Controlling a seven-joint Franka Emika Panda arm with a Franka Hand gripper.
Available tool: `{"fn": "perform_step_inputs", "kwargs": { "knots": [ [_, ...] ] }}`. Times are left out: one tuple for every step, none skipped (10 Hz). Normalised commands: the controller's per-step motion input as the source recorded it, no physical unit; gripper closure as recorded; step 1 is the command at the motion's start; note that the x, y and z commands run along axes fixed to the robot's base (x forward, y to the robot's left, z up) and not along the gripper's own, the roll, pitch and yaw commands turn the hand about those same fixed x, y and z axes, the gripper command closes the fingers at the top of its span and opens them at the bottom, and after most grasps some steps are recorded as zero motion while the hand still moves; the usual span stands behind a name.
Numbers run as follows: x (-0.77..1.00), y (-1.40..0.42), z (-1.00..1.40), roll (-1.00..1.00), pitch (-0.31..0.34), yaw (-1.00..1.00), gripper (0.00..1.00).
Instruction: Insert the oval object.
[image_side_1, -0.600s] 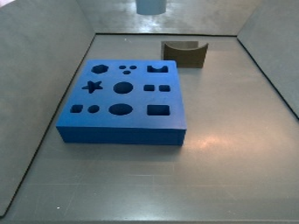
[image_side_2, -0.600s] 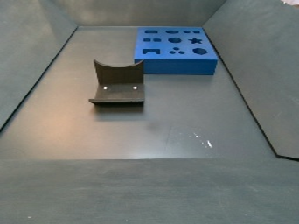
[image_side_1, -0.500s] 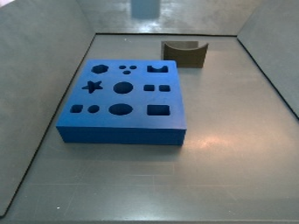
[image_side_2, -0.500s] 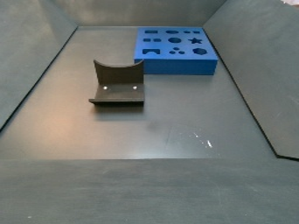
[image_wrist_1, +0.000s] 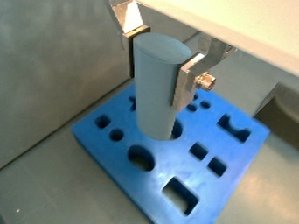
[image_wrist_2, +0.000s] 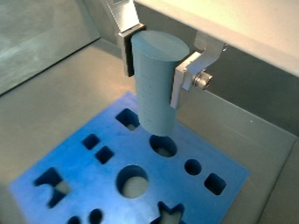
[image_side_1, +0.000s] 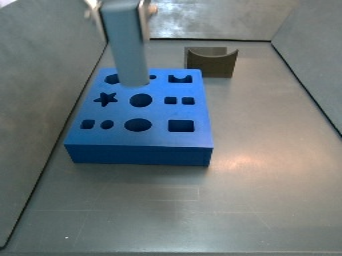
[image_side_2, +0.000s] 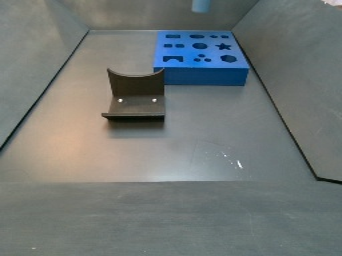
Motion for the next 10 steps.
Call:
{"fn": "perform_step_inputs", "kwargs": {
  "knots": [
    [0.0, -0.33, -0.94, 0.0, -0.181, -0.11, 1.0],
    [0.11, -0.29, -0.79, 0.08, -0.086, -0.11, 1.0],
    [0.17, -0.27, -0.66, 0.19, -0.019, -0.09, 1.0],
    [0.15, -0.06, -0.43, 0.34, 0.084, -0.1, 1.0],
    [0.01, 0.0, -0.36, 0.4, 0.107, -0.07, 1.0],
    [0.0, 0.0, -0.38, 0.38, 0.097, -0.06, 1.0],
    [-0.04, 0.0, -0.38, 0.22, 0.014, -0.05, 1.0],
    [-0.04, 0.0, -0.3, 0.13, 0.0, -0.04, 1.0],
    [0.0, 0.0, -0.32, 0.12, 0.013, -0.04, 1.0],
    [0.25, 0.0, -0.36, 0.17, 0.084, -0.05, 1.0]
  ]
}}
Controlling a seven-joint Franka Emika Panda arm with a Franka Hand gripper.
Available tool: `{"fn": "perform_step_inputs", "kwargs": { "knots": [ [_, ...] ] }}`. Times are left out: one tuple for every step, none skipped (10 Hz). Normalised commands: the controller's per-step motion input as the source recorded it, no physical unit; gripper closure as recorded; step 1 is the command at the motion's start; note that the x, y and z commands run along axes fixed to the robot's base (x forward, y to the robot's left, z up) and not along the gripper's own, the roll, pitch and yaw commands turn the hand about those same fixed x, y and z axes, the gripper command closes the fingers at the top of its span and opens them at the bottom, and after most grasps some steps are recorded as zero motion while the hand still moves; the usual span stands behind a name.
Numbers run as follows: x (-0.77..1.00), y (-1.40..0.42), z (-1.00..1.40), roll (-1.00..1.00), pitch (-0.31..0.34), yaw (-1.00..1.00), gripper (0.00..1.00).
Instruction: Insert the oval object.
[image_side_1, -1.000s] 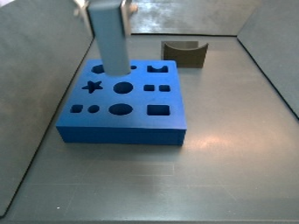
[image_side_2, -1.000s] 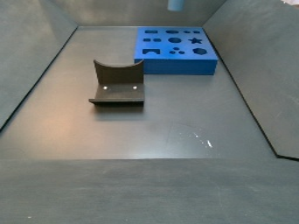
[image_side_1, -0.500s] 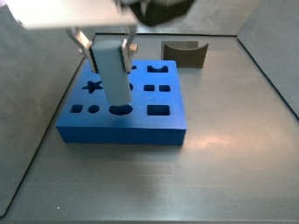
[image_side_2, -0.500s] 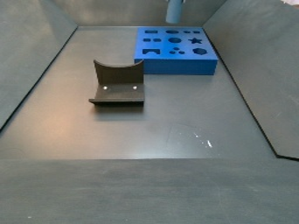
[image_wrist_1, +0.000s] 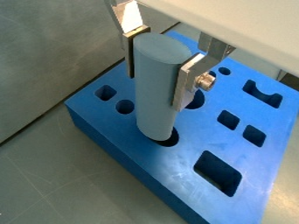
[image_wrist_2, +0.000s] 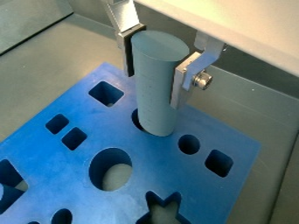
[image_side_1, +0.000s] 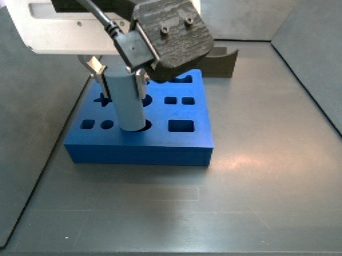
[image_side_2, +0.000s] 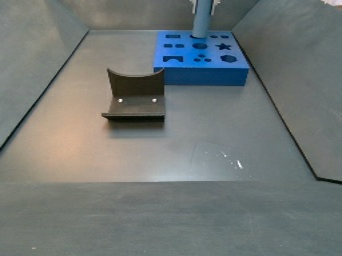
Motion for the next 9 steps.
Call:
{"fn": "perform_step_inputs", "kwargs": {
  "knots": [
    [0.3, 0.0, -0.36, 0.2, 0.114, -0.05, 1.0],
    [0.21, 0.0, -0.38, 0.16, 0.074, -0.05, 1.0],
    [0.18, 0.0, -0.41, 0.12, 0.041, -0.06, 1.0],
    [0.0, -0.03, -0.45, 0.0, -0.003, -0.11, 1.0],
    [0.0, 0.0, -0.42, -0.13, -0.02, -0.09, 1.0],
    [0.0, 0.0, -0.41, -0.06, -0.013, -0.07, 1.0],
    [0.03, 0.0, -0.34, 0.0, 0.0, -0.04, 1.0],
    [0.02, 0.0, -0.33, 0.01, 0.0, 0.0, 1.0],
    [0.0, 0.0, -0.27, 0.01, -0.013, 0.0, 1.0]
  ]
}}
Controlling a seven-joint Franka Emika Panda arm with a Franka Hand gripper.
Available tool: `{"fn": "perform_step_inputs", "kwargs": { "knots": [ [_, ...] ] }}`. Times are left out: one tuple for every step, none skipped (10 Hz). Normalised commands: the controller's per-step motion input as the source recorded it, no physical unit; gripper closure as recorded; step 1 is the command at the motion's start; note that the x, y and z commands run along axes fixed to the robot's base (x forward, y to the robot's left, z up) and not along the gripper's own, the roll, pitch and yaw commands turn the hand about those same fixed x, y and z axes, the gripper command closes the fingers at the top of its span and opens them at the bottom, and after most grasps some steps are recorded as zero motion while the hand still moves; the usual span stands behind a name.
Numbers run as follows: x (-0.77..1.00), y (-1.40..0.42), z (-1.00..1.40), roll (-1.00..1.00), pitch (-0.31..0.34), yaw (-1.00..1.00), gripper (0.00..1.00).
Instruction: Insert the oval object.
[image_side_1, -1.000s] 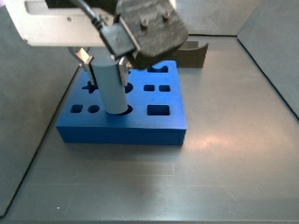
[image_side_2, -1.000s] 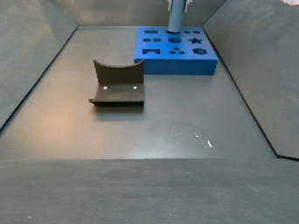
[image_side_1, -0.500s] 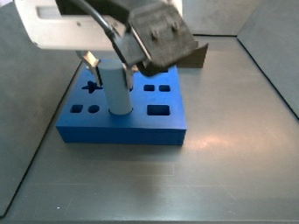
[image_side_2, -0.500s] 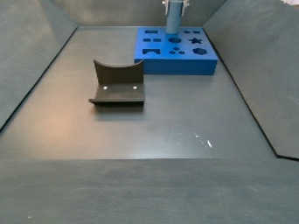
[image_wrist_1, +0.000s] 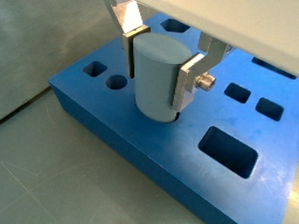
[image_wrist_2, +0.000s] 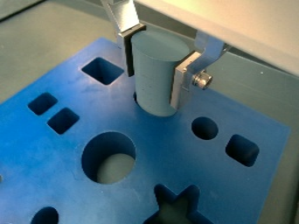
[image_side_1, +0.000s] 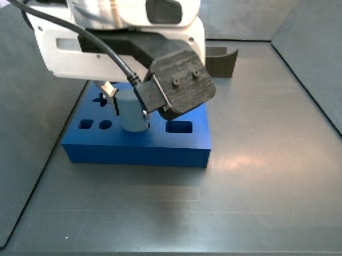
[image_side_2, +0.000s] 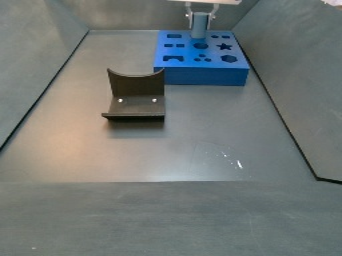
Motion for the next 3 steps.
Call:
{"fn": "perform_step_inputs", "kwargs": {
  "knots": [
    [0.0, 0.0, -0.05, 0.0, -0.004, 0.0, 1.0],
    [0.0, 0.0, -0.01, -0.01, -0.02, 0.0, 1.0],
    [0.0, 0.0, 0.0, 0.0, 0.0, 0.0, 1.0]
  ]
}}
